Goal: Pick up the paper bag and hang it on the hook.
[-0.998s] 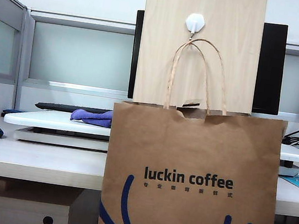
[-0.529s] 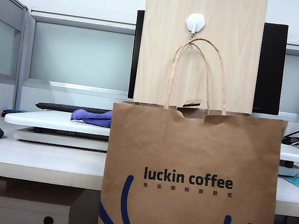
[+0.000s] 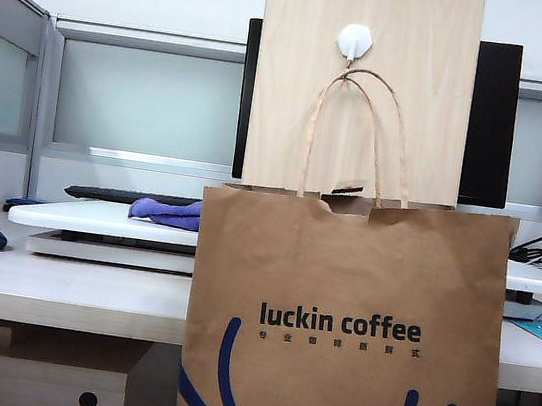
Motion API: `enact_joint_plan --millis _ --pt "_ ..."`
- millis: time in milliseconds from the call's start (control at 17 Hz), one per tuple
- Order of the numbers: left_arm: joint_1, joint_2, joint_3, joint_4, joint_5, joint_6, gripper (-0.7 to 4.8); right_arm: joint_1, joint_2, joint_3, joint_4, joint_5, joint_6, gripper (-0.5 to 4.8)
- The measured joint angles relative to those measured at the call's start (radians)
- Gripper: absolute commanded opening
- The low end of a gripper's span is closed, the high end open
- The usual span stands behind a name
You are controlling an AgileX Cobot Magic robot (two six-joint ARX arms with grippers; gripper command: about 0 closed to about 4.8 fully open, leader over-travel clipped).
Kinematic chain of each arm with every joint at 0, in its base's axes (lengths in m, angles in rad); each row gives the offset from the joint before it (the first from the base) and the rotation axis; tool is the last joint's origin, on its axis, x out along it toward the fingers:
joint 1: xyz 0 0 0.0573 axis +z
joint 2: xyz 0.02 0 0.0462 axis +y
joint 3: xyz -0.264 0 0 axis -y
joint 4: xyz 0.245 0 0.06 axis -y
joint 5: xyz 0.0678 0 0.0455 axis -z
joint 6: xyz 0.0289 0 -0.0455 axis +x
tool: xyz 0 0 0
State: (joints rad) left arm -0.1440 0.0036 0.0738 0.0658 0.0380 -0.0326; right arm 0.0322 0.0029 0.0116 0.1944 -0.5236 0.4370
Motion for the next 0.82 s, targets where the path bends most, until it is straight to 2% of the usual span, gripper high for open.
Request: enact_joint_plan --millis 59,235,352,822 --pt "0.021 0.000 -0.006 0.003 0.014 -0.006 -0.05 0.000 0.000 0.000 0.000 0.000 0.000 0.00" --pt "0.156 0.000 -0.034 0.004 0.086 -0.035 -0.05 0.000 0.000 0.000 0.000 0.000 0.000 0.00" --pt "0.217 0.000 -0.053 0.005 0.099 -0.049 -0.05 0.000 0.000 0.000 0.000 0.000 0.000 0.00" --pt "0.235 0.000 -0.066 -0.022 0.097 -0.048 -0.05 0.000 0.000 0.000 -0.001 0.000 0.000 0.00"
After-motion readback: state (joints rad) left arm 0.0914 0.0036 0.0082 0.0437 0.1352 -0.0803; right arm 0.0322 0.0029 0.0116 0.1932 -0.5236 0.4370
